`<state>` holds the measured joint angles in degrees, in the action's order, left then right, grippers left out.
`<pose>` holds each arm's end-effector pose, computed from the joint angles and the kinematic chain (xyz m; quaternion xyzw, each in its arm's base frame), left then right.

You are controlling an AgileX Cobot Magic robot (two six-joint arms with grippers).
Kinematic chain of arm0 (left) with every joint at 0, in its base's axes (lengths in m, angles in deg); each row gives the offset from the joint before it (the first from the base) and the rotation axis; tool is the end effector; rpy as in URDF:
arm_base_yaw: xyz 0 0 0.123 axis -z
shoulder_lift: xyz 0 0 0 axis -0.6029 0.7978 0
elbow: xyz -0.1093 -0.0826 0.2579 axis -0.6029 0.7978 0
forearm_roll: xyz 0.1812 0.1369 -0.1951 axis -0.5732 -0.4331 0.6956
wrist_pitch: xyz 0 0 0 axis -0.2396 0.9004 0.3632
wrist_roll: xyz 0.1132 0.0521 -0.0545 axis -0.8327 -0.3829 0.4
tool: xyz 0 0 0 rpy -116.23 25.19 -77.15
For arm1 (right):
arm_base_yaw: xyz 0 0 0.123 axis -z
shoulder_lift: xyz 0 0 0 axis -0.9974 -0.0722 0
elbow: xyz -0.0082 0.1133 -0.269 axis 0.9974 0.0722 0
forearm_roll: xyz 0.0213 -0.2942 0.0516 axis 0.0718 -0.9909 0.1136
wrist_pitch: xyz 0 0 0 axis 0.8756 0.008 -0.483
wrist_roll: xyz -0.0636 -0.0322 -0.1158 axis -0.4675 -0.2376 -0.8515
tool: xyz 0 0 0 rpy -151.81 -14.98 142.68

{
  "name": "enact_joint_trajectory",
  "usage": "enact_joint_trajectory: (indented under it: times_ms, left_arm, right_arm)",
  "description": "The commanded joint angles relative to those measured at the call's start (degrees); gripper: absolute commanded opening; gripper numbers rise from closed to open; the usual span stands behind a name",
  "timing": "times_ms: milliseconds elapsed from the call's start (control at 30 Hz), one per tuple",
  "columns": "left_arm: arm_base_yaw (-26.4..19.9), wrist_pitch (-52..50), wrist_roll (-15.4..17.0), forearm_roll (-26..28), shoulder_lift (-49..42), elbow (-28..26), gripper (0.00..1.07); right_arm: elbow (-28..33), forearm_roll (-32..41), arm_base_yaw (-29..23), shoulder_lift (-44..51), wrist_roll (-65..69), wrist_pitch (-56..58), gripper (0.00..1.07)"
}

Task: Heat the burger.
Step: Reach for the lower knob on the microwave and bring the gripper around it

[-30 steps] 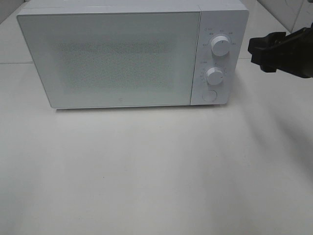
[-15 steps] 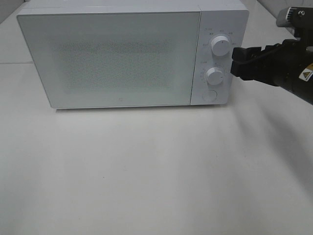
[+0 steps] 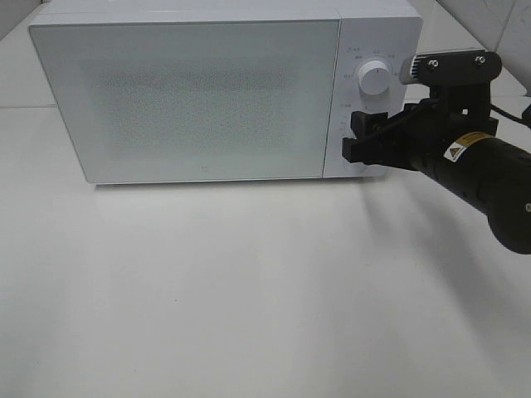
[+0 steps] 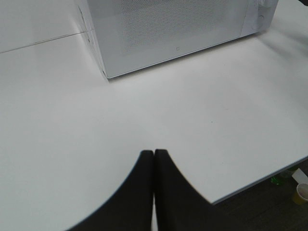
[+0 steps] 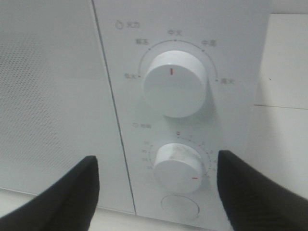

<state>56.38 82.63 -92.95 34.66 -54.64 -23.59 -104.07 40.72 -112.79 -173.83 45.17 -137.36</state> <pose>0.0633 -0.0315 0.2844 0.1957 0.8227 -0.0930 0.5256 0.3367 0.1463 0.1194 -0.1296 0.7566 0.0863 0.6351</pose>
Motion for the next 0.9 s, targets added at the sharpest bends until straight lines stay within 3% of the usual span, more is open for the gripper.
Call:
enact_joint_trajectory:
  times_ms: [33, 400, 900]
  left_arm:
    - [0.00, 0.00, -0.06, 0.23, -1.15, 0.06, 0.00]
    - [0.00, 0.00, -0.06, 0.23, -1.15, 0.06, 0.00]
    - [0.00, 0.00, -0.06, 0.23, -1.15, 0.11, 0.00]
  right_arm:
    - [-0.63, 0.86, -0.80, -0.86, -0.97, -2.86, 0.67]
    - [-0.63, 1.20, -0.69, -10.37, -0.97, -19.60, 0.67]
    - [-5.04, 3.61, -0.34, -15.24, -0.97, -19.71, 0.67]
